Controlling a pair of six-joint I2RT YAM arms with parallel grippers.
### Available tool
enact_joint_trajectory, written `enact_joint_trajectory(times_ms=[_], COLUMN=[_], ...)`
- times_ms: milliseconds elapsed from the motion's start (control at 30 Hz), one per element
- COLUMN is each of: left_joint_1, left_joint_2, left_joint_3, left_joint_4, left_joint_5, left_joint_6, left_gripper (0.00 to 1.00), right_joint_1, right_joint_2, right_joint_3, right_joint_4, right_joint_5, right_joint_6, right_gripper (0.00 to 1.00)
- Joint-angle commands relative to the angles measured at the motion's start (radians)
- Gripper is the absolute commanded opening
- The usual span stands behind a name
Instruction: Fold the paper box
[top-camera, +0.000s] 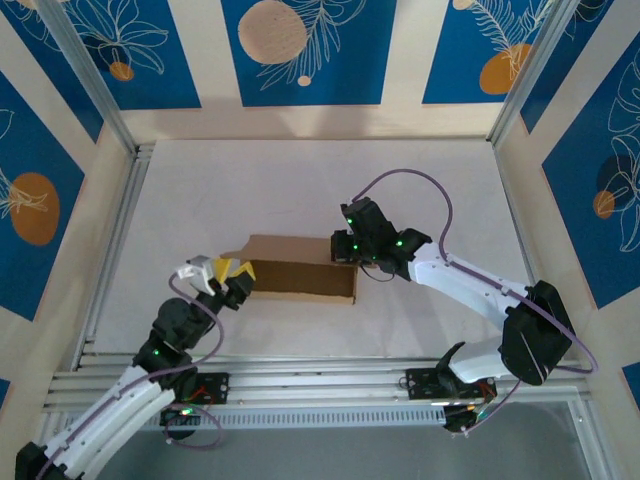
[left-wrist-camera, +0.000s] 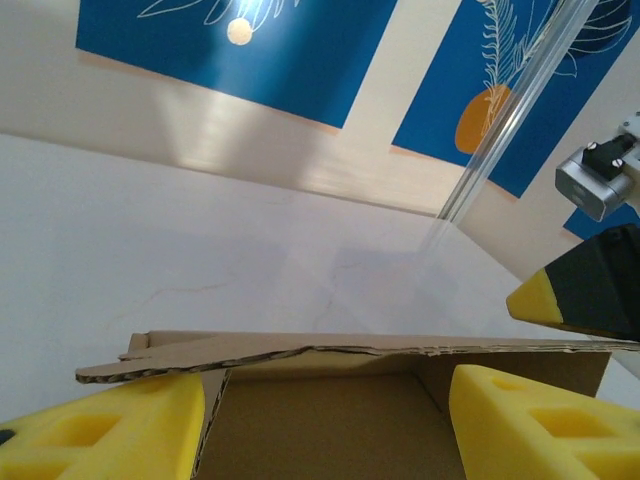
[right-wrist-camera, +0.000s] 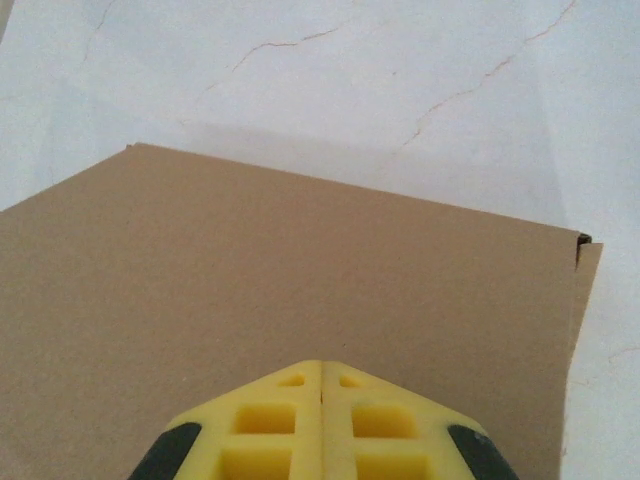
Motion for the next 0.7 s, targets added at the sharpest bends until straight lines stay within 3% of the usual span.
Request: enact_joint_trajectory(times_ms=[0,100,400,667], left_joint_1=[-0.006,-0.008,-0.008,-0.045], left_joint_2=[-0.063,-0.033,0.248,0.339], left_joint_3=[0.002,-0.01,0.028,0.27], left_joint_4=[-0.218,-0.208,-0.065,-0.44], left_joint_5=[-0.026,-0.014,0.082,0.044], left_joint_6=[-0.03,-0.034,-0.042,-0.032], left_gripper=[0.65,0.65,0.57,0.58], right_joint_1=[-0.002,0.014,0.084,0.171], right_joint_2=[0.019,0.021,-0.009,0.003], right_joint_3=[0.018,0.037,0.114,0.211], right_joint_4=[0.019,0.013,-0.049,-0.113], right_joint_5=[-0.026,-0.023,0.068,0.179], right_joint_6=[-0.007,-0.018,-0.103,-0.139], right_gripper=[0.06,0.06,0.09,0.11])
